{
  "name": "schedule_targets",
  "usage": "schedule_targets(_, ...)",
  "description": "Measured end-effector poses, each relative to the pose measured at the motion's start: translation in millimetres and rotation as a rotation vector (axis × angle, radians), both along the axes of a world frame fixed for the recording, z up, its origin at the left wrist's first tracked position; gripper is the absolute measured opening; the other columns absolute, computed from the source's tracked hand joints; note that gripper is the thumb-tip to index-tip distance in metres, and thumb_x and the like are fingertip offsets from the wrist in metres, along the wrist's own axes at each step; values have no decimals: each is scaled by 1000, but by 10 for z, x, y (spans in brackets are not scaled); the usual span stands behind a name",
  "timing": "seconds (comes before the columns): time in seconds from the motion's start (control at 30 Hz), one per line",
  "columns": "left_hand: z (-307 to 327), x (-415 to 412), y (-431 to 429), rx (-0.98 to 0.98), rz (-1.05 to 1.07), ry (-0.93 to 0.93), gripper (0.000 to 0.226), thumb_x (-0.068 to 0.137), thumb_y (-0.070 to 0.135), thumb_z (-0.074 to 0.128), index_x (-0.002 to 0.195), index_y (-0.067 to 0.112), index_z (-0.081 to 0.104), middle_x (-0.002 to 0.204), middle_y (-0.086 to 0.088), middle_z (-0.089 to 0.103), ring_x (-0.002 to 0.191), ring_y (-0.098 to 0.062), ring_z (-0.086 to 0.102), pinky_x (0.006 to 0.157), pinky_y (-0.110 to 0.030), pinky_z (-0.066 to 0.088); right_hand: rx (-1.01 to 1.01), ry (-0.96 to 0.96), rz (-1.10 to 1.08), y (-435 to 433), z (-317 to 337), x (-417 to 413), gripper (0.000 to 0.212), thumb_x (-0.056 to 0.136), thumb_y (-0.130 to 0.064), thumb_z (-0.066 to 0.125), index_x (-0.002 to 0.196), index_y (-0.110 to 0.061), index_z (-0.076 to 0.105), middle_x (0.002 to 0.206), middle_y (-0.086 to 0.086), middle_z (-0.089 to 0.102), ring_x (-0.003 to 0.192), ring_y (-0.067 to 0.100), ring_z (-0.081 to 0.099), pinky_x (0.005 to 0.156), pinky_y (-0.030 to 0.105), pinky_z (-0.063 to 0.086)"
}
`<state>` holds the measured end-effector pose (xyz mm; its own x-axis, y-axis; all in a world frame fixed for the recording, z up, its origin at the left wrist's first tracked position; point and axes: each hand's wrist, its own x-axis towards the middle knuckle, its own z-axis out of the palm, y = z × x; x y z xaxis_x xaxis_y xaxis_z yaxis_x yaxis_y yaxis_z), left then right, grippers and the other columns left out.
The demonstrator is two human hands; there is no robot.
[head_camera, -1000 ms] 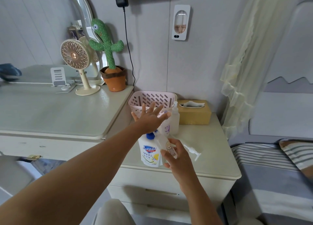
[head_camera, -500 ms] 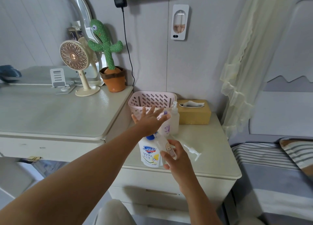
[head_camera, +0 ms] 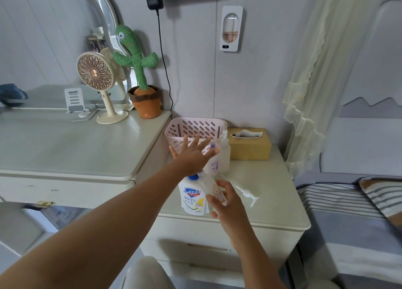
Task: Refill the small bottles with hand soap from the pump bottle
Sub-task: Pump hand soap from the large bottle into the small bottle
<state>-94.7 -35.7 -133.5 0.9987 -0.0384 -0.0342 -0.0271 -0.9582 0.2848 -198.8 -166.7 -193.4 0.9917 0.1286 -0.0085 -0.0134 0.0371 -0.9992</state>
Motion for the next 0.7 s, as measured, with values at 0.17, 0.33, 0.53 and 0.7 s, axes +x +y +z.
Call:
schedule_targets(0.17, 94, 14, 8, -9, 4, 6, 66, 88, 71, 15, 147, 44, 6, 158, 8, -10, 143, -25, -18, 103, -64, -17, -15, -13, -3, -19, 50, 17, 33, 89, -12, 61, 117, -24, 50, 111, 0, 62, 92, 10, 61, 57, 16, 49)
schedule_targets(0.33, 100, 11, -3, -31, -13, -1, 64, 89, 70, 15, 147, 44, 8, 158, 8, -9, 143, -25, -18, 103, -65, -18, -28, -29, 7, -41, 48, 14, 35, 89, -15, 62, 120, -24, 49, 114, -1, 61, 97, 11, 62, 60, 17, 51)
schedule_targets(0.53, 12, 8, 5, -6, -12, 12, 61, 90, 69, 15, 146, 46, 12, 158, 6, -5, 144, -26, -17, 104, -65, -16, -16, 3, 7, -11, 3, 20, 35, 89, -12, 61, 120, -22, 50, 112, -1, 62, 96, 11, 61, 59, 17, 51)
schedule_targets(0.7, 57, 24, 5, 39, 0, -1, 65, 89, 71, 13, 148, 44, 4, 157, 7, -14, 142, -25, -22, 103, -63, -19, -10, -7, 5, -23, 41, 12, 33, 89, -12, 61, 118, -24, 49, 112, 0, 61, 93, 9, 61, 56, 14, 49)
